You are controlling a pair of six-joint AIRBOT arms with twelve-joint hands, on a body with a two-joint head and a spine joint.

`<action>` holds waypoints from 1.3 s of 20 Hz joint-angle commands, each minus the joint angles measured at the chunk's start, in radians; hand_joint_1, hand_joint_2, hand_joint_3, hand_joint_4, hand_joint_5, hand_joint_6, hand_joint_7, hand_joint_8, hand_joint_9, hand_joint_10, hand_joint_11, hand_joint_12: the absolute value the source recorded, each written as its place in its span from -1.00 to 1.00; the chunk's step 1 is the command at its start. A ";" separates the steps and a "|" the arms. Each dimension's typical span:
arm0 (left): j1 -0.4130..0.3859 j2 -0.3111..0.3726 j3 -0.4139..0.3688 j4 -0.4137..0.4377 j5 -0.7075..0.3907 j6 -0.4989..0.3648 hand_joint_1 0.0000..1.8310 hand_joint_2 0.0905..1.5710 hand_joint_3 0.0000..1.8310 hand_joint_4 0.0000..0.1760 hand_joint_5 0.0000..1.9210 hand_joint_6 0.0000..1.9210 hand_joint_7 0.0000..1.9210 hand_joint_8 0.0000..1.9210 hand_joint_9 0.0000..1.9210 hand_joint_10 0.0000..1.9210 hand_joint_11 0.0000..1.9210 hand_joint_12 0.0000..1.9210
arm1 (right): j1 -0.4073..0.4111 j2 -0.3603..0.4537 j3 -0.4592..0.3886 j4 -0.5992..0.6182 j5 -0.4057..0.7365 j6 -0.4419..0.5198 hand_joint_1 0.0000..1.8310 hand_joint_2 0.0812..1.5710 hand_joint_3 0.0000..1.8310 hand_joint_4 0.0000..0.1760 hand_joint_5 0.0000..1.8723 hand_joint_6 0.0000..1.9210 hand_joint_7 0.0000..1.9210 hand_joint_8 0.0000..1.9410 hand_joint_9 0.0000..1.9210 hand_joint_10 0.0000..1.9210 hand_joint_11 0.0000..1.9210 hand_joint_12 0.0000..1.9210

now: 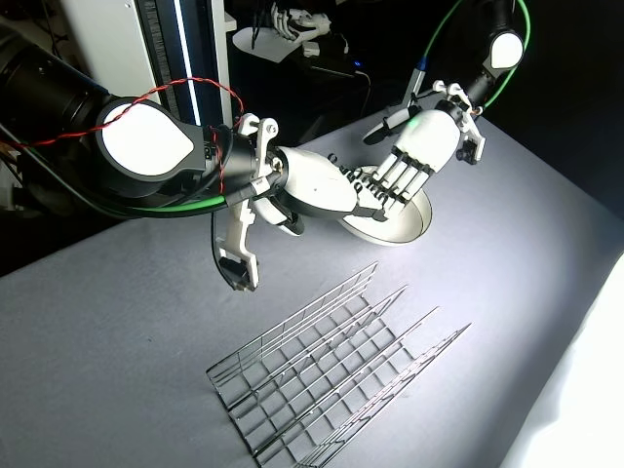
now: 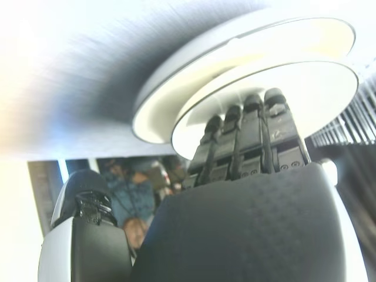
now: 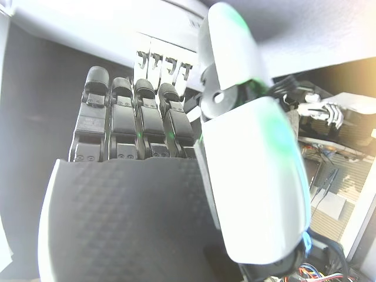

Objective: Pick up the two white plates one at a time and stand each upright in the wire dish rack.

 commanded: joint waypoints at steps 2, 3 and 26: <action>0.000 -0.025 -0.007 0.023 -0.004 -0.004 -1.00 0.28 -1.00 -1.00 -1.00 -1.00 -1.00 -1.00 -1.00 -1.00 -1.00 -1.00 | 0.006 0.004 -0.002 0.043 0.058 0.003 0.40 0.33 -1.00 -1.00 -0.93 -0.99 -1.00 -1.00 -1.00 -1.00 -1.00 -0.72; -0.004 -0.029 -0.007 0.021 -0.004 -0.004 -1.00 0.28 -1.00 -1.00 -1.00 -1.00 -1.00 -1.00 -1.00 -1.00 -1.00 -1.00 | 0.005 0.004 -0.002 0.043 0.058 0.003 0.41 0.33 -1.00 -1.00 -0.92 -1.00 -1.00 -1.00 -1.00 -1.00 -1.00 -0.69; 0.024 0.012 0.058 -0.055 -0.038 -0.016 -1.00 0.29 -1.00 -1.00 -1.00 -1.00 -1.00 -1.00 -1.00 -1.00 -1.00 -1.00 | 0.007 -0.019 -0.005 0.043 0.057 0.002 0.40 0.31 -1.00 -1.00 -0.93 -1.00 -1.00 -1.00 -1.00 -1.00 -1.00 -0.74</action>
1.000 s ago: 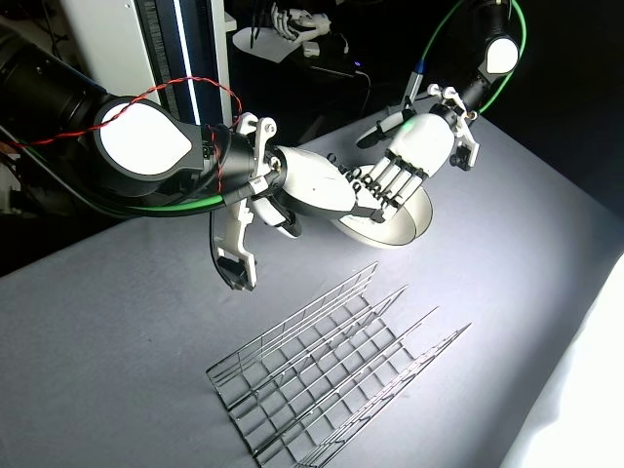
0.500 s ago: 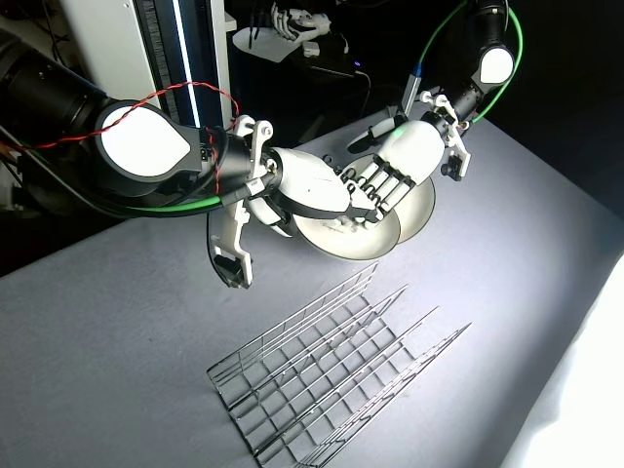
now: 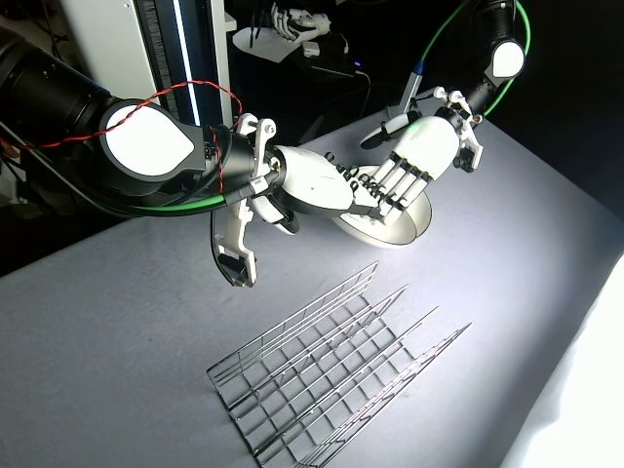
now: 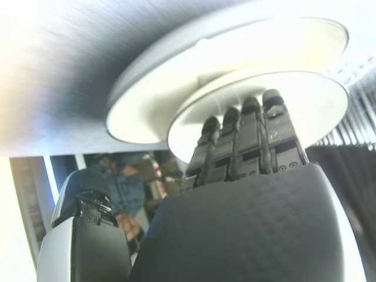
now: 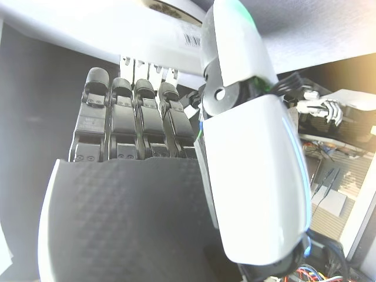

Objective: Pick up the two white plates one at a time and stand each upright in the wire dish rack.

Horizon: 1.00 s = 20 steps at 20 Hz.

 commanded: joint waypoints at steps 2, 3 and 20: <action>0.018 0.017 0.007 -0.006 -0.023 0.000 -1.00 0.29 -1.00 -1.00 -1.00 -1.00 -1.00 -1.00 -1.00 -1.00 -1.00 -1.00 | 0.011 0.002 -0.004 0.039 0.057 0.002 0.41 0.31 -1.00 -1.00 -0.94 -1.00 -1.00 -1.00 -1.00 -1.00 -1.00 -0.72; 0.022 0.026 0.007 -0.006 -0.033 0.000 -1.00 0.29 -1.00 -1.00 -1.00 -1.00 -1.00 -1.00 -1.00 -1.00 -1.00 -1.00 | 0.010 0.000 -0.004 0.039 0.054 0.002 0.41 0.31 -1.00 -1.00 -0.94 -1.00 -1.00 -1.00 -1.00 -1.00 -1.00 -0.72; -0.032 0.089 0.071 0.076 -0.160 0.030 -1.00 0.28 -1.00 -1.00 -1.00 -1.00 -1.00 -1.00 -1.00 -1.00 -1.00 -1.00 | 0.010 -0.001 -0.004 0.039 0.057 0.002 0.41 0.32 -1.00 -1.00 -0.92 -1.00 -1.00 -1.00 -1.00 -1.00 -1.00 -0.71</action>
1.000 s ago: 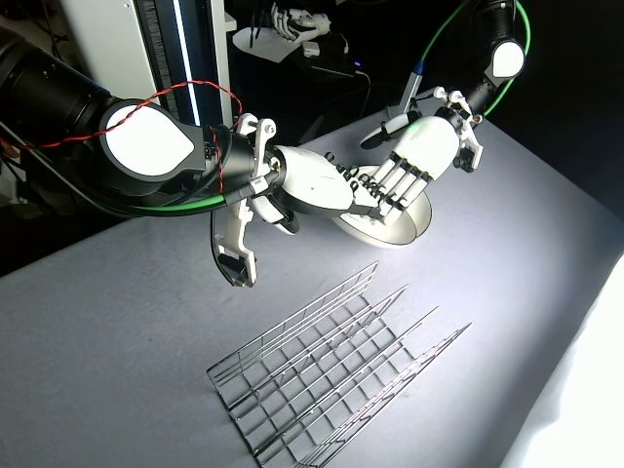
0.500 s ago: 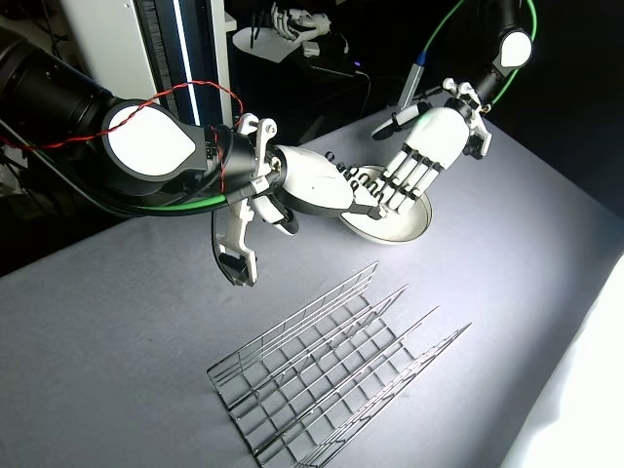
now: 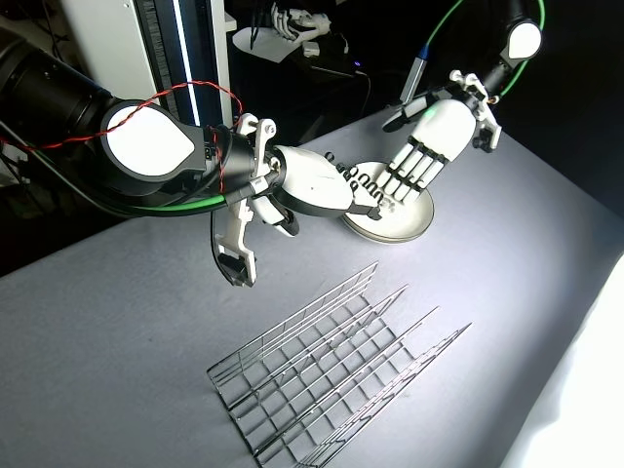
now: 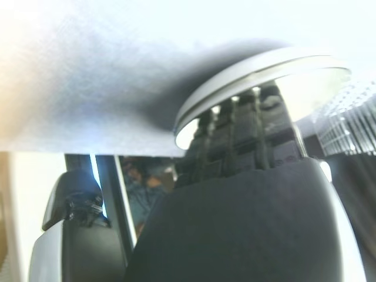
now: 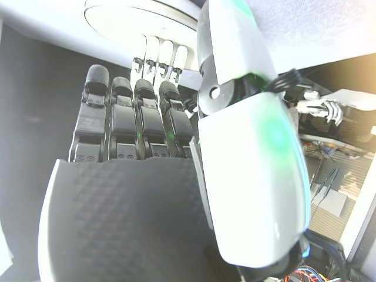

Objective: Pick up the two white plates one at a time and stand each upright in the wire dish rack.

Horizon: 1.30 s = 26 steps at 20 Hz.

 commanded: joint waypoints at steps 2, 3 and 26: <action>-0.012 0.005 0.016 -0.040 -0.058 -0.012 -1.00 0.28 -1.00 -1.00 -1.00 -1.00 -1.00 -1.00 -1.00 -1.00 -1.00 -1.00 | 0.011 0.004 -0.004 0.039 0.061 0.001 0.43 0.30 -1.00 -1.00 -0.93 -1.00 -1.00 -1.00 -1.00 -1.00 -1.00 -0.69; -0.012 0.005 0.027 -0.035 -0.063 -0.013 -1.00 0.28 -1.00 -1.00 -1.00 -1.00 -1.00 -1.00 -1.00 -1.00 -1.00 -1.00 | 0.013 0.004 -0.004 0.039 0.061 0.001 0.43 0.30 -1.00 -1.00 -0.93 -1.00 -1.00 -1.00 -1.00 -1.00 -1.00 -0.69; 0.036 -0.046 0.040 0.020 -0.047 -0.017 -1.00 0.28 -1.00 -1.00 -1.00 -1.00 -1.00 -1.00 -1.00 -1.00 -1.00 -1.00 | 0.033 0.007 -0.004 0.039 0.066 0.001 0.42 0.32 -1.00 -1.00 -0.93 -0.99 -1.00 -1.00 -1.00 -1.00 -1.00 -0.62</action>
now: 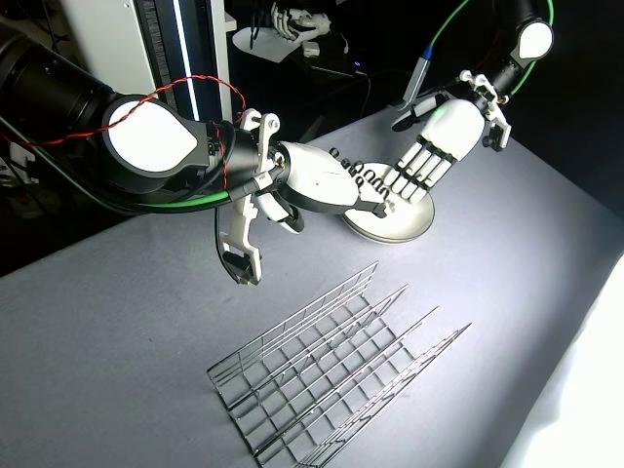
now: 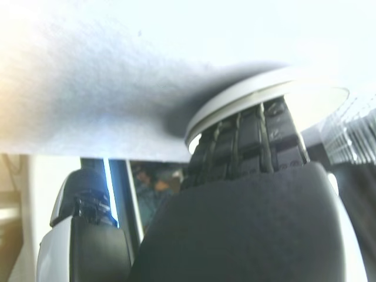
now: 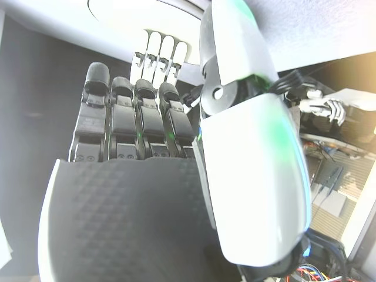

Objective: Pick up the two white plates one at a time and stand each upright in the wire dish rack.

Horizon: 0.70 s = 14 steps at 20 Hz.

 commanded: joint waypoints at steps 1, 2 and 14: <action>0.007 -0.018 0.001 -0.005 0.004 0.000 -1.00 0.28 -1.00 -1.00 -1.00 -1.00 -1.00 -1.00 -1.00 -1.00 -1.00 -1.00 | 0.015 0.004 -0.004 0.039 0.063 0.002 0.43 0.31 -1.00 -1.00 -0.92 -0.99 -0.99 -1.00 -0.99 -1.00 -1.00 -0.59; 0.009 -0.030 -0.001 -0.006 0.014 0.000 -1.00 0.28 -1.00 -1.00 -1.00 -1.00 -1.00 -1.00 -1.00 -1.00 -1.00 -1.00 | 0.015 0.004 -0.004 0.039 0.064 0.002 0.40 0.32 -1.00 -1.00 -0.94 -1.00 -1.00 -1.00 -1.00 -1.00 -1.00 -0.64; -0.001 -0.124 -0.039 -0.040 0.097 -0.015 -1.00 0.28 -1.00 -1.00 -1.00 -1.00 -1.00 -1.00 -1.00 -1.00 -1.00 -1.00 | 0.013 0.004 -0.004 0.039 0.069 0.002 0.41 0.30 -1.00 -1.00 -0.89 -0.99 -0.97 -0.99 -0.99 -1.00 -1.00 -0.59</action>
